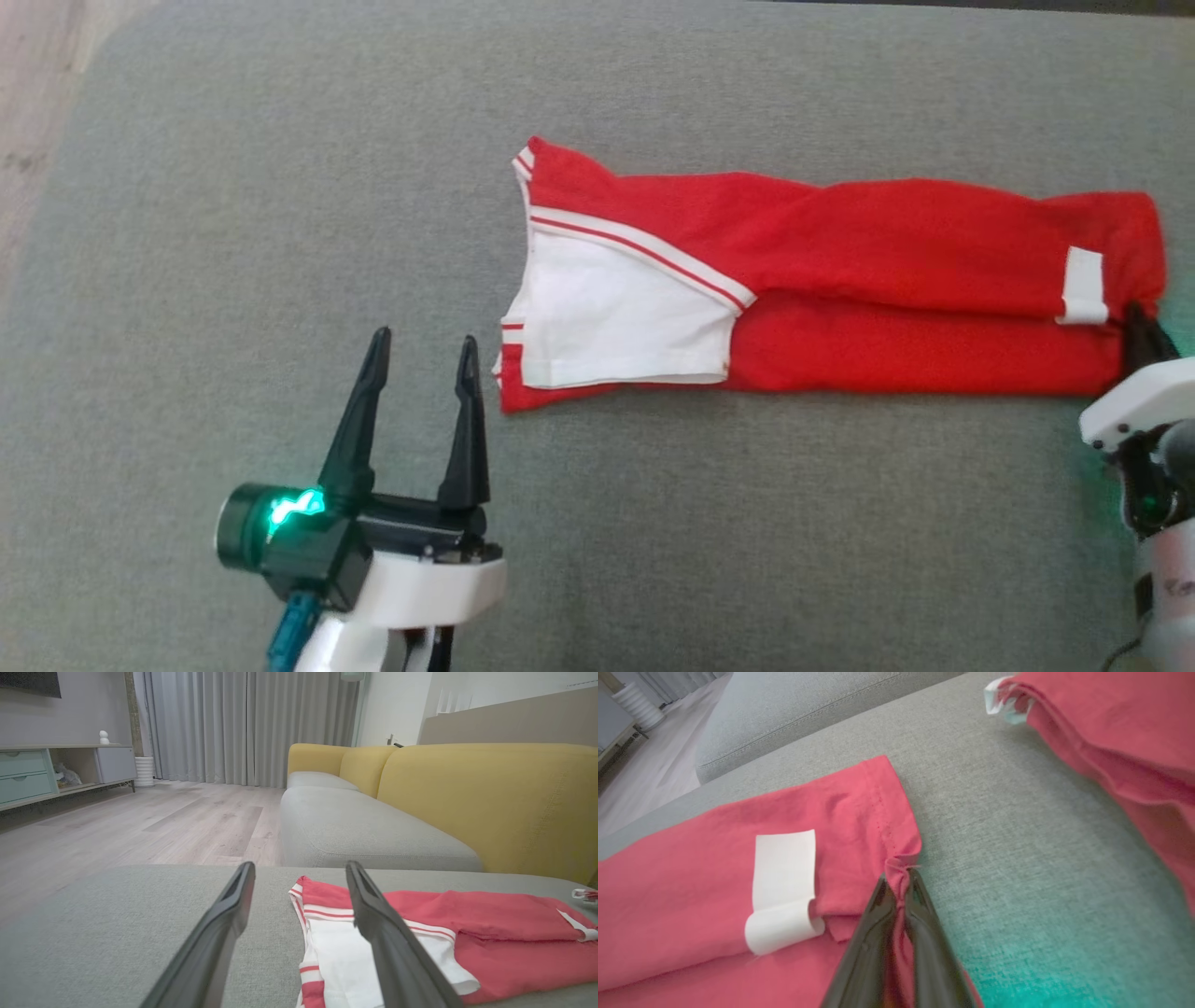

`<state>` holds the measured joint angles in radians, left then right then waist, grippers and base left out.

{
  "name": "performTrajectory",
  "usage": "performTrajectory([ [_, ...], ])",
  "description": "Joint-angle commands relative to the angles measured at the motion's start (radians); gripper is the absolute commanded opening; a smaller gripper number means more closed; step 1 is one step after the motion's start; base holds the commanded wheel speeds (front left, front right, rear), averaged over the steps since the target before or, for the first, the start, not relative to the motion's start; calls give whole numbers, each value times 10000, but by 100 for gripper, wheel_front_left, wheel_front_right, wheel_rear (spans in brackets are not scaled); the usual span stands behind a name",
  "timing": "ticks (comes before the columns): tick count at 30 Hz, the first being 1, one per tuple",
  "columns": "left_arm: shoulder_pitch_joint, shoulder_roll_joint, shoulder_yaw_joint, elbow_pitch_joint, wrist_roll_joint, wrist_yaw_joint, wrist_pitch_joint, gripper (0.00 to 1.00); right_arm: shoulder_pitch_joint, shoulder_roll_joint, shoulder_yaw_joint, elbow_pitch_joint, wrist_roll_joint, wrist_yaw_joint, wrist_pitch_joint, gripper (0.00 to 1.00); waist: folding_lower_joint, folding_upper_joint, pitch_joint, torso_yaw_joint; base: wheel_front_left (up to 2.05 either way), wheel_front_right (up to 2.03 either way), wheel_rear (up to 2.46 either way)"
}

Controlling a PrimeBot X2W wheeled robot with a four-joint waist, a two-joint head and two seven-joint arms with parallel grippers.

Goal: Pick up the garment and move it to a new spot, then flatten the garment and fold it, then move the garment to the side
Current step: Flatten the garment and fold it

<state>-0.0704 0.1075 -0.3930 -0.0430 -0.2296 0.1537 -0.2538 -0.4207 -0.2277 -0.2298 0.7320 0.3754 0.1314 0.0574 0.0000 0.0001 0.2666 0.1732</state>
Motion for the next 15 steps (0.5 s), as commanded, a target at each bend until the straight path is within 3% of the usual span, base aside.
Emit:
performTrajectory([
  [1,-40,-63,451,-317,128,-72,-79,100,167,71,387,-181,73,-7,41,0,0,-1,-42,-109,0,0,0],
  [8,66,-305,972,-321,547,-556,-79,100,184,-479,386,-1144,217,-7,-183,0,0,-1,-111,-583,0,0,0],
  [15,97,-453,1276,-299,750,-880,-80,100,349,-1366,-204,-2796,413,-7,766,0,0,-1,-133,-894,0,0,0],
])
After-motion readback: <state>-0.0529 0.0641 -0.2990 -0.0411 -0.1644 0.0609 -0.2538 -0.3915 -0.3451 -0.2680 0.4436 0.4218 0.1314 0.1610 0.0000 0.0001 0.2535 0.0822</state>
